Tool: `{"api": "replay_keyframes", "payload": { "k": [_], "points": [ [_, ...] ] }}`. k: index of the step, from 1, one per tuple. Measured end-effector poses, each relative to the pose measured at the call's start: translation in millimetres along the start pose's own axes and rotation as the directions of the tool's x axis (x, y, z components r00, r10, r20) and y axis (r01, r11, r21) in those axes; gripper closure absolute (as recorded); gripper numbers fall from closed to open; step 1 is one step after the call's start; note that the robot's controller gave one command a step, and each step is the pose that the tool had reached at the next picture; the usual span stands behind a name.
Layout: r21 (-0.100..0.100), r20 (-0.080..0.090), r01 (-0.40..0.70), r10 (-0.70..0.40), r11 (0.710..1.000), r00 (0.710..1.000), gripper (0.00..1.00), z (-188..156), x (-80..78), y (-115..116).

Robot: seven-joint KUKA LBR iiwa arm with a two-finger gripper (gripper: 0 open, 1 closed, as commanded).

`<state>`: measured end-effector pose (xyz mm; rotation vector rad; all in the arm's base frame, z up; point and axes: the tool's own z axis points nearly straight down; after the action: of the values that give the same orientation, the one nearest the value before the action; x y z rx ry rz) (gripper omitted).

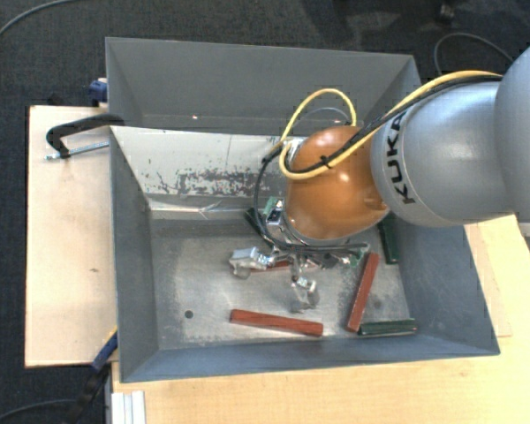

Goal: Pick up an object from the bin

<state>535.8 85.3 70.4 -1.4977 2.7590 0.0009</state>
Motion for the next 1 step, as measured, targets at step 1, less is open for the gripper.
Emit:
{"api": "replay_keyframes", "payload": {
  "k": [1],
  "points": [
    [0.006,0.002,0.417,-0.417,0.909,0.909,0.0,-75.3,37.7,17.7]
  ]
}}
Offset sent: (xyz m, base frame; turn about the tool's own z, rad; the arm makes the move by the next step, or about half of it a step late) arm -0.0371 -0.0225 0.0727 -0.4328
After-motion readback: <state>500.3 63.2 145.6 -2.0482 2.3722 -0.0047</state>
